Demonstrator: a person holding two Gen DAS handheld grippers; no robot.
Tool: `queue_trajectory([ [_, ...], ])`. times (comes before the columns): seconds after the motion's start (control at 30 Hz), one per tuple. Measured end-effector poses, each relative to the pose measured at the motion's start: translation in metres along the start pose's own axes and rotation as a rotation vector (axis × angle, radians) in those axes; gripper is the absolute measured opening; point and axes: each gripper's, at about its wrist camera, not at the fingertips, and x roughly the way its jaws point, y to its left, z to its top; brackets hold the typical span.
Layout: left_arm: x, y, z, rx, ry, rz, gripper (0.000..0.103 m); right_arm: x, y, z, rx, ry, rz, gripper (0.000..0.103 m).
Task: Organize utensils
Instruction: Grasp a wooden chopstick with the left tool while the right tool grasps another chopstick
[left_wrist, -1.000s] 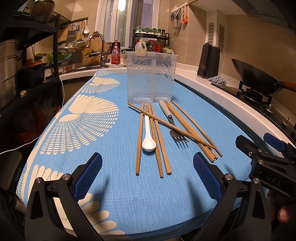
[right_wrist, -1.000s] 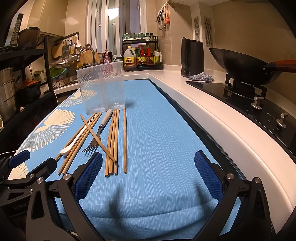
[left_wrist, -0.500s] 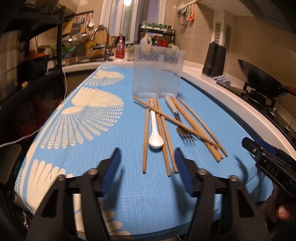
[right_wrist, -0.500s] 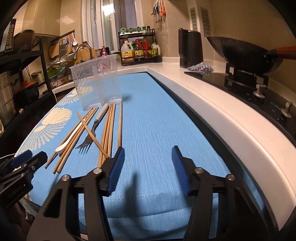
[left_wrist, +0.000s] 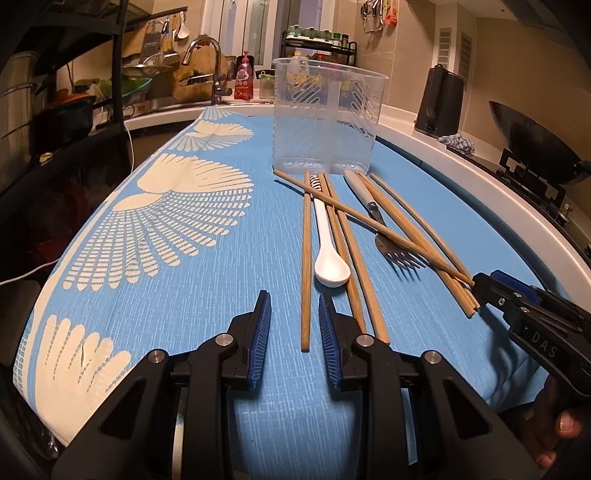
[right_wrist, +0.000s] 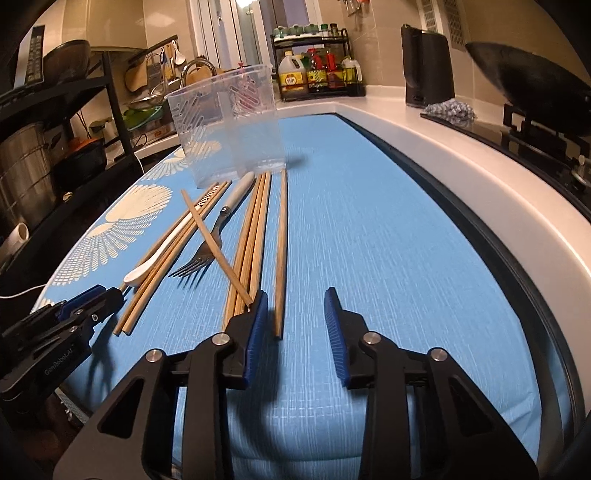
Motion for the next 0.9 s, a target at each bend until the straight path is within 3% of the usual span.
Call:
queue_trajectory([
  [0.1, 0.001, -0.005, -0.001, 0.033, -0.012, 0.012, 0.022, 0.001, 0.004, -0.001, -0.036, -0.002, -0.016, 0.014],
  [0.17, 0.001, -0.010, -0.002, 0.057, -0.018, 0.010, 0.009, 0.001, 0.005, -0.001, -0.049, -0.001, -0.007, 0.005],
  [0.5, -0.013, -0.002, -0.001, 0.046, -0.027, 0.009, 0.005, -0.019, 0.001, 0.005, -0.047, -0.031, -0.006, 0.004],
  [0.9, -0.062, 0.009, 0.016, 0.038, -0.160, 0.001, 0.005, -0.066, 0.000, 0.029, -0.052, -0.125, 0.005, 0.004],
])
